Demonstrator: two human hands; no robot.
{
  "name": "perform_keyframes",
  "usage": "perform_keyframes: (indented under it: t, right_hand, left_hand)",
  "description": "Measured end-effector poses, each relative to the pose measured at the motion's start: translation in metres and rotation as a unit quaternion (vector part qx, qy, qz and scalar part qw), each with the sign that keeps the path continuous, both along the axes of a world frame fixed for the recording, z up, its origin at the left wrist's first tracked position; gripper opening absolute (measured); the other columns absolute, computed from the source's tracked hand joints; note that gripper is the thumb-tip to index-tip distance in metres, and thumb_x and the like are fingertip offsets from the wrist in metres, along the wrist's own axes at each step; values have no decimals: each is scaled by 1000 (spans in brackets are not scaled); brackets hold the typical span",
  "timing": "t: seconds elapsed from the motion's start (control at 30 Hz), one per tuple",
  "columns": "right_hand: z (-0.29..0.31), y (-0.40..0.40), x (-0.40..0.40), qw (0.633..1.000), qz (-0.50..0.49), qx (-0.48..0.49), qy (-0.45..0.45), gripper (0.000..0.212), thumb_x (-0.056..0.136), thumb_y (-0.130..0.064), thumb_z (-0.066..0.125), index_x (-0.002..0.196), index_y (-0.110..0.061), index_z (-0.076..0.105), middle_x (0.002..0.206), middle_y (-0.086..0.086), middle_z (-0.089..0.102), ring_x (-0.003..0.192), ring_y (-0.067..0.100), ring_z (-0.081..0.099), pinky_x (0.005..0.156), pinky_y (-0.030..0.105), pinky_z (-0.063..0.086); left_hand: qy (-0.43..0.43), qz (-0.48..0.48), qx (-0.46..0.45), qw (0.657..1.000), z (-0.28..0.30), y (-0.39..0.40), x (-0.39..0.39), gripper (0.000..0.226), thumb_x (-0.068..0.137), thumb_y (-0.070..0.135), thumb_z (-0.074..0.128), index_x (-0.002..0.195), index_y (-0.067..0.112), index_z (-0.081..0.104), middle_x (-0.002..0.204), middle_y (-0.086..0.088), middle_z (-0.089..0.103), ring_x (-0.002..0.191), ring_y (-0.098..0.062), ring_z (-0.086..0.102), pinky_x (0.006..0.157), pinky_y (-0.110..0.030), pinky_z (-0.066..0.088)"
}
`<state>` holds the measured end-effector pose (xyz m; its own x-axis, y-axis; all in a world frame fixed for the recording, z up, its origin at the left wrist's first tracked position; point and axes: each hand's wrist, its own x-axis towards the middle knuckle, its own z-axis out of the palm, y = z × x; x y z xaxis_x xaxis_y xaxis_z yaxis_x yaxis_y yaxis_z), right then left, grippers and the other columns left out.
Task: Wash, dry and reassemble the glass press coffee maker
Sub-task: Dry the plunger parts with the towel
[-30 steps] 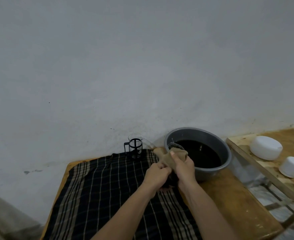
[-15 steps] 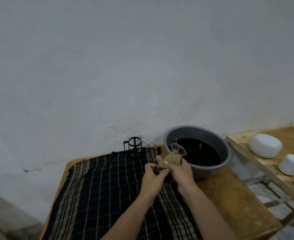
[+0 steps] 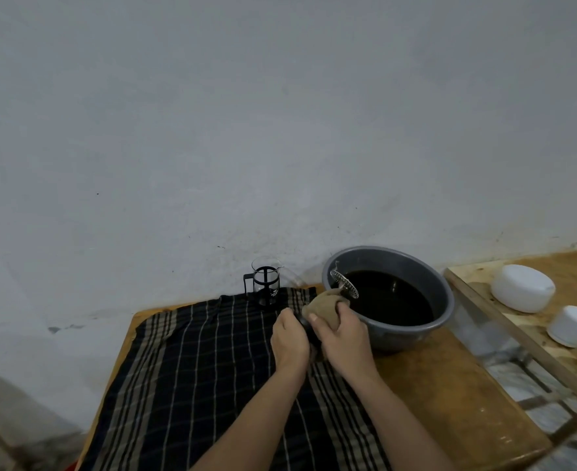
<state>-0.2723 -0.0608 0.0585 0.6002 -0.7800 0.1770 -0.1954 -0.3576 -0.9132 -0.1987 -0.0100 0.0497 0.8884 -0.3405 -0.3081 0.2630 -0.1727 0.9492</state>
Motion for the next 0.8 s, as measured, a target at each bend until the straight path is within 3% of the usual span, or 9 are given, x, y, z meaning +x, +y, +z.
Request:
perform_keyframes:
  t: [0.13,0.2,0.27,0.33,0.4,0.5,0.6,0.7,0.8]
  right_hand:
    - [6,-6,-3,962,-68,210,-159,21,89,-28,65,109,-23,62,104,0,68,97,16,65,84,32,53]
    - [14,-13,-9,927,-77,268,-252,18,90,-25,64,108,-23,63,104,4,69,94,17,67,76,32,55]
    - [23,-18,-14,937,-33,228,-263,16,91,-24,62,107,-25,61,103,1,69,92,15,68,73,30,56]
    - [28,-12,-12,978,44,128,-156,20,91,-28,63,110,-30,57,105,-5,67,96,10,66,79,33,57]
    - [22,2,-3,995,95,-3,-29,23,90,-29,64,110,-31,53,105,-10,65,95,2,64,82,24,55]
    - [13,9,9,992,33,-118,-11,19,90,-31,63,105,-28,51,96,-7,65,88,1,63,74,17,52]
    - [14,2,15,988,-27,-150,-21,14,93,-35,58,98,-30,45,88,-5,63,80,6,63,70,22,52]
    - [18,2,20,992,-41,-117,-40,11,94,-35,56,93,-26,50,82,-5,62,76,7,62,66,21,49]
    - [16,-2,25,984,-62,99,-135,11,94,-30,59,95,-20,60,89,2,67,85,15,66,72,26,52]
  left_hand:
    - [91,9,-58,994,14,-2,5,49,91,39,30,109,6,63,111,-17,65,100,-31,60,94,-45,49]
    - [172,16,-122,977,16,1,14,38,92,34,34,98,8,60,95,-14,64,85,-29,61,74,-36,53]
    - [223,9,-160,962,18,5,19,27,94,28,35,82,11,53,76,-9,58,64,-23,55,51,-25,46]
    - [261,-21,-173,949,22,7,16,26,93,30,37,75,14,49,66,-5,54,53,-18,51,43,-21,41]
    - [288,-68,-180,938,24,6,12,35,92,37,39,77,13,58,72,-8,62,64,-22,60,57,-28,51]
    - [312,-129,-193,921,25,10,10,47,88,52,50,92,10,71,97,-15,71,97,-29,64,96,-41,48]
    - [304,-172,-194,917,25,12,8,40,90,46,56,103,12,72,107,-15,72,102,-29,65,95,-42,49]
    - [289,-180,-186,922,25,8,6,34,93,42,53,100,13,70,98,-12,72,89,-26,66,78,-37,54]
    - [290,-166,-157,929,26,8,10,33,95,37,44,81,13,60,65,-5,59,44,-14,47,41,-22,34]
